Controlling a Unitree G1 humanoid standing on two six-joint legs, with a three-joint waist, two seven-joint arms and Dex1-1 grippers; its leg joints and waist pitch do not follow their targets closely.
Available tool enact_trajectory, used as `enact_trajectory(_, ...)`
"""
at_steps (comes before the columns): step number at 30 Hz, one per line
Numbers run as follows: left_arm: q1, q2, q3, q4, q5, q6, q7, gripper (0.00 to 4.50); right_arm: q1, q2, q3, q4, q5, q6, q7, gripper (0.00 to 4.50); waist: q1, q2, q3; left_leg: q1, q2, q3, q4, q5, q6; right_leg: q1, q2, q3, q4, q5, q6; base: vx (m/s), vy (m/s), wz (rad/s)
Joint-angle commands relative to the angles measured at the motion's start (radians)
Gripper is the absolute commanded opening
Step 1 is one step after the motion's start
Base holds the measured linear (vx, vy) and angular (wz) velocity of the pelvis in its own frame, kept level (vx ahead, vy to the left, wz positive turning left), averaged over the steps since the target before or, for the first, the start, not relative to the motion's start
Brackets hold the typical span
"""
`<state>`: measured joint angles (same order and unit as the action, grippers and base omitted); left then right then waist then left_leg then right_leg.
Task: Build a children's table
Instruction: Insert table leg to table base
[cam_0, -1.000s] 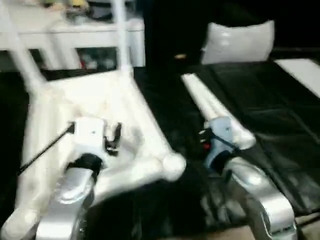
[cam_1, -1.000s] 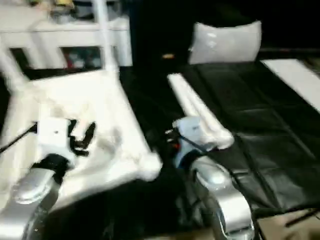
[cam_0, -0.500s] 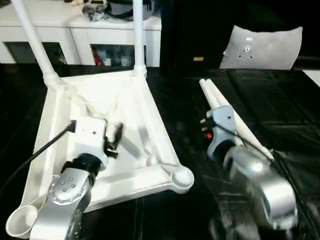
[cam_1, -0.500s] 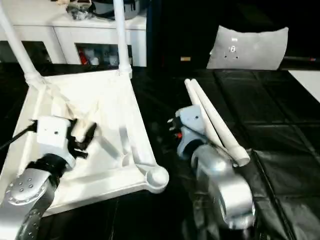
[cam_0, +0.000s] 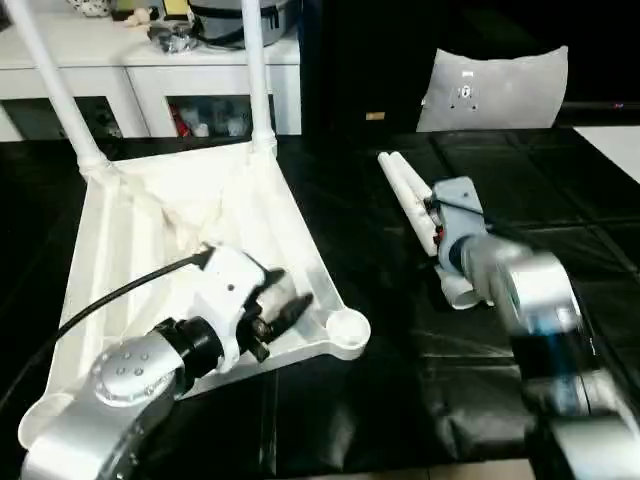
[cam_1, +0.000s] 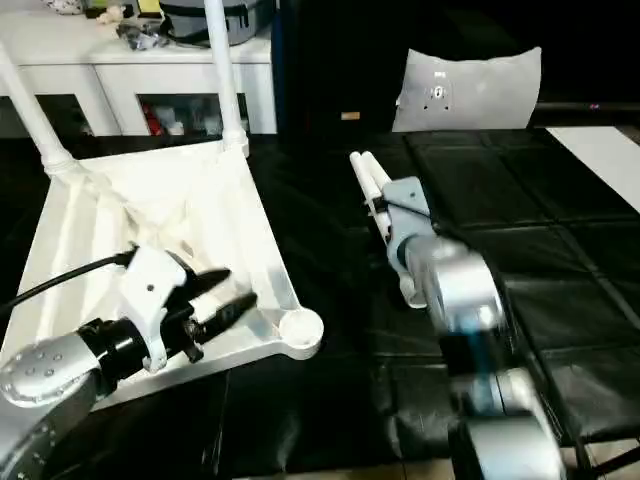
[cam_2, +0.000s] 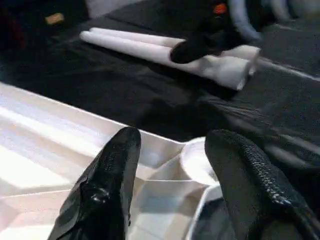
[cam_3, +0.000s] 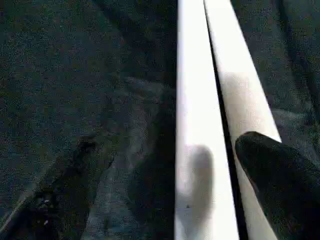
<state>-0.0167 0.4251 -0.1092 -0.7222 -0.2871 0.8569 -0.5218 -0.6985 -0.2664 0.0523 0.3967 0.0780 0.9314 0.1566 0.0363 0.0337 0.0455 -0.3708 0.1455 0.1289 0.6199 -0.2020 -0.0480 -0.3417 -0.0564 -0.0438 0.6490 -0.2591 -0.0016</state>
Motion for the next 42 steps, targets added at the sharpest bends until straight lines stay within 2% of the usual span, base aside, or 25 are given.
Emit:
enact_trajectory(1,-0.017,0.014,-0.001,-0.012,-0.017,0.019,-0.010,2.71,-0.035,-0.009,-0.003,0.082,-0.008,-0.009,0.018,4.50,0.003,-0.004,-0.052,0.006,0.060,-0.015,-0.076,-0.142,-0.048,0.025,-0.078,0.046,-0.073,-0.017,-0.232,0.000,0.000,0.00)
enact_trajectory(3,-0.021,0.023,0.000,-0.014,-0.023,0.032,-0.017,2.71,-0.061,-0.008,-0.006,0.150,-0.004,-0.017,0.035,4.50,0.007,-0.001,-0.056,0.002,0.059,-0.010,-0.071,-0.083,-0.032,0.026,-0.076,0.044,-0.067,0.075,-0.245,0.000,0.000,0.00)
enact_trajectory(6,-0.026,0.030,0.000,-0.016,-0.027,0.042,-0.021,2.71,-0.080,-0.005,-0.011,0.204,0.002,-0.011,0.052,4.50,0.011,-0.001,-0.060,0.000,0.060,-0.005,-0.067,-0.046,-0.013,0.025,-0.075,0.043,-0.062,0.132,-0.257,0.000,0.000,0.00)
enact_trajectory(7,-0.028,0.035,-0.001,-0.019,-0.031,0.049,-0.021,2.71,-0.094,-0.005,-0.013,0.247,0.002,-0.009,0.059,4.50,0.012,-0.006,-0.059,-0.002,0.060,-0.005,-0.068,-0.045,-0.009,0.027,-0.076,0.043,-0.063,0.133,-0.258,0.000,0.000,0.00)
enact_trajectory(8,-0.028,0.037,0.001,-0.023,-0.035,0.053,-0.020,2.71,-0.099,-0.005,-0.014,0.259,0.006,-0.002,0.067,4.50,0.014,-0.005,-0.060,-0.004,0.060,-0.004,-0.067,-0.039,-0.003,0.028,-0.077,0.042,-0.061,0.136,-0.262,0.000,0.000,0.00)
enact_trajectory(10,-0.029,0.039,0.002,-0.025,-0.039,0.056,-0.018,2.71,-0.103,-0.006,-0.017,0.266,0.011,0.006,0.074,4.50,0.017,-0.004,-0.058,-0.004,0.062,-0.001,-0.067,-0.043,0.001,0.025,-0.078,0.043,-0.063,0.128,-0.262,0.000,0.000,0.00)
enact_trajectory(11,-0.029,0.040,0.003,-0.027,-0.040,0.057,-0.018,2.79,-0.104,-0.005,-0.022,0.266,0.016,0.013,0.076,4.22,0.019,-0.006,-0.059,-0.003,0.063,0.000,-0.067,-0.047,0.003,0.025,-0.078,0.044,-0.063,0.119,-0.260,0.000,0.000,0.00)
enact_trajectory(12,-0.030,0.044,0.004,-0.029,-0.045,0.059,-0.016,2.79,-0.114,-0.005,-0.028,0.277,0.027,0.029,0.093,4.22,0.022,-0.007,-0.057,-0.002,0.065,0.002,-0.068,-0.056,0.002,0.022,-0.078,0.045,-0.064,0.103,-0.256,0.000,0.000,0.00)
enact_trajectory(17,-0.037,0.049,0.003,-0.029,-0.048,0.063,-0.015,2.79,-0.135,-0.003,-0.035,0.310,0.051,0.051,0.156,3.81,0.027,-0.005,-0.054,0.001,0.068,0.005,-0.073,-0.110,-0.017,0.018,-0.078,0.045,-0.069,0.025,-0.250,0.000,0.000,0.00)
enact_trajectory(23,-0.047,0.057,-0.003,-0.023,-0.047,0.058,-0.009,2.79,-0.142,-0.002,-0.027,0.332,0.060,0.054,0.207,3.30,0.029,-0.004,-0.055,0.000,0.069,0.006,-0.074,-0.103,-0.026,0.015,-0.078,0.045,-0.068,0.028,-0.245,0.000,0.000,0.00)
enact_trajectory(31,-0.053,0.060,-0.018,-0.021,-0.041,0.041,-0.002,2.79,-0.138,0.002,-0.051,0.339,0.078,0.057,0.234,2.68,0.030,-0.002,-0.055,0.000,0.069,0.006,-0.074,-0.107,-0.027,0.015,-0.079,0.046,-0.069,0.033,-0.248,0.000,0.000,0.00)
enact_trajectory(33,-0.054,0.062,-0.022,-0.020,-0.038,0.035,-0.002,2.79,-0.135,0.003,-0.055,0.336,0.080,0.059,0.234,2.37,0.030,-0.003,-0.056,-0.001,0.068,0.006,-0.073,-0.101,-0.027,0.016,-0.079,0.045,-0.068,0.039,-0.248,0.000,0.000,0.00)
enact_trajectory(34,-0.055,0.062,-0.023,-0.021,-0.036,0.032,0.000,2.79,-0.132,0.005,-0.063,0.333,0.083,0.061,0.231,2.37,0.031,0.000,-0.057,-0.001,0.069,0.006,-0.073,-0.098,-0.027,0.015,-0.079,0.045,-0.068,0.043,-0.248,0.000,0.000,0.00)
enact_trajectory(35,-0.055,0.062,-0.023,-0.021,-0.036,0.031,0.001,2.79,-0.131,0.006,-0.067,0.332,0.085,0.061,0.230,2.37,0.030,-0.002,-0.057,-0.001,0.069,0.006,-0.073,-0.091,-0.025,0.015,-0.078,0.045,-0.067,0.054,-0.248,0.000,0.000,0.00)
enact_trajectory(36,-0.055,0.061,-0.027,-0.018,-0.024,0.013,0.009,2.79,-0.124,0.012,-0.094,0.325,0.091,0.046,0.208,2.14,0.031,-0.004,-0.057,-0.002,0.069,0.007,-0.072,-0.088,-0.023,0.016,-0.079,0.046,-0.067,0.060,-0.250,0.000,0.000,0.00)
enact_trajectory(39,-0.055,0.050,-0.028,-0.005,0.000,-0.020,0.033,2.79,-0.113,0.019,-0.151,0.306,0.116,0.023,0.179,1.96,0.031,-0.003,-0.056,-0.002,0.071,0.007,-0.074,-0.092,-0.022,0.015,-0.080,0.046,-0.069,0.048,-0.244,0.000,0.000,0.00)
enact_trajectory(40,-0.054,0.045,-0.028,-0.003,0.004,-0.024,0.039,2.79,-0.107,0.020,-0.162,0.296,0.122,0.020,0.176,1.96,0.032,0.002,-0.057,-0.001,0.071,0.006,-0.074,-0.094,-0.025,0.016,-0.080,0.046,-0.068,0.047,-0.244,0.000,0.000,0.00)
enact_trajectory(42,-0.053,0.039,-0.028,0.002,0.008,-0.029,0.047,2.79,-0.089,0.025,-0.188,0.261,0.145,0.001,0.180,1.89,0.032,0.000,-0.057,0.000,0.070,0.007,-0.074,-0.098,-0.029,0.015,-0.078,0.045,-0.068,0.053,-0.240,0.000,0.000,0.00)
